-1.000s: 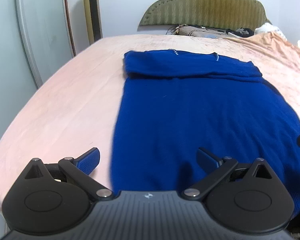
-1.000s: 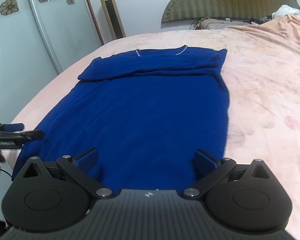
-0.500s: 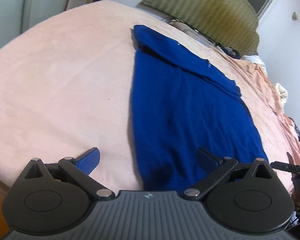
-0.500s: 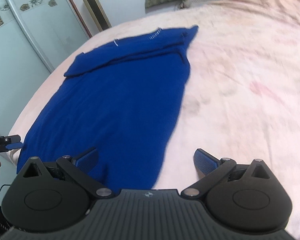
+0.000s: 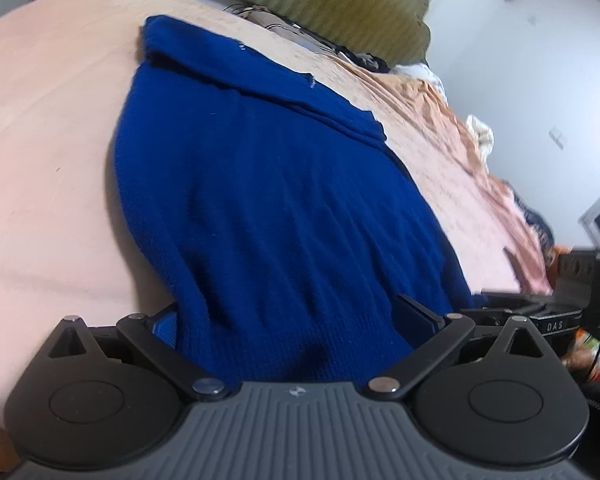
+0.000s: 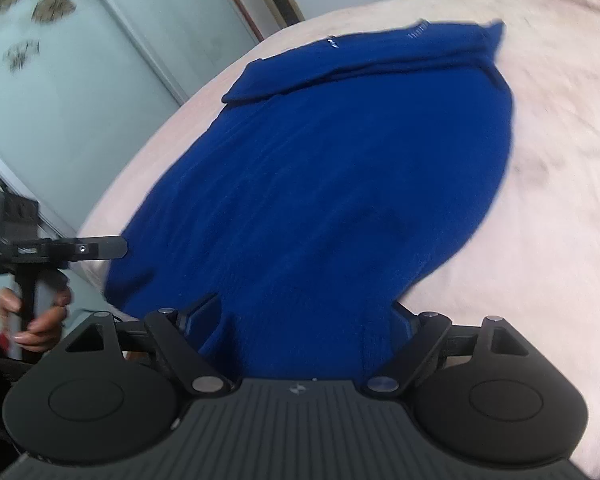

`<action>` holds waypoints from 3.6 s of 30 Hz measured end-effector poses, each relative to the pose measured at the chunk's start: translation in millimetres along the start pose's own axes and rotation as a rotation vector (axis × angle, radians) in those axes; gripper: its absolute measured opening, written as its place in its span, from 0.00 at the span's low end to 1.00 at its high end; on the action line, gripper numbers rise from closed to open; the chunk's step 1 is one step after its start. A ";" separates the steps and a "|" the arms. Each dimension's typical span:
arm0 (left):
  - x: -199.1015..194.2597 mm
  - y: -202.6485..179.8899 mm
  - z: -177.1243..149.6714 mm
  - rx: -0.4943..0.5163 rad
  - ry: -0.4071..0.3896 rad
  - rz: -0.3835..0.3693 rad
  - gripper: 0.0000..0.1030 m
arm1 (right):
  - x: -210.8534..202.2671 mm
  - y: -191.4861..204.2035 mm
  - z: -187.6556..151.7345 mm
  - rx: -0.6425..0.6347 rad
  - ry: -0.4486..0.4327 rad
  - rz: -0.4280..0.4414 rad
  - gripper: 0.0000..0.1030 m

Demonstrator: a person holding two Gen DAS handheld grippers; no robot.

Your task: Fold small clothes

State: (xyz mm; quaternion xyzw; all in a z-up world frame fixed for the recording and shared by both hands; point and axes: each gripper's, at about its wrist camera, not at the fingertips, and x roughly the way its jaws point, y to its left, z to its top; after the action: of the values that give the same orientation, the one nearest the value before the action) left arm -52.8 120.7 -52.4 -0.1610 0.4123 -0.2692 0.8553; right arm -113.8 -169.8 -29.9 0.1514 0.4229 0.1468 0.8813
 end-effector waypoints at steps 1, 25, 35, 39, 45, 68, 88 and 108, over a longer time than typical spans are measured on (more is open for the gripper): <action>1.1 -2.8 -0.7 0.014 0.000 0.011 0.99 | 2.1 4.7 0.4 -0.023 0.002 -0.017 0.71; -40.1 -30.8 14.7 -0.025 -0.059 -0.017 0.10 | -55.8 -20.5 18.5 0.043 -0.118 -0.024 0.13; -31.7 -15.3 21.4 -0.044 -0.045 0.059 0.10 | -47.7 -26.8 25.8 0.065 -0.106 0.008 0.13; -41.1 -24.1 46.0 -0.024 -0.133 0.073 0.10 | -60.6 -22.1 42.6 0.035 -0.159 0.008 0.13; -33.7 -29.9 83.2 -0.023 -0.184 0.090 0.10 | -61.8 -25.1 77.2 0.016 -0.216 0.004 0.13; 51.2 -9.5 227.1 0.000 -0.265 0.359 0.10 | 4.6 -122.2 199.5 0.279 -0.363 0.036 0.13; 122.4 52.3 298.3 -0.061 -0.229 0.478 0.10 | 83.7 -192.6 257.3 0.419 -0.326 -0.072 0.13; 78.0 73.4 237.6 -0.122 -0.195 0.387 0.73 | 73.1 -183.8 231.2 0.298 -0.282 -0.212 0.60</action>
State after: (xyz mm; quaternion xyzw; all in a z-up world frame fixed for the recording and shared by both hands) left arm 199.6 146.1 7.4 -0.1557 0.3666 -0.0579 0.9154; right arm 136.7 -342.0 -15.1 0.2536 0.3262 -0.0333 0.9100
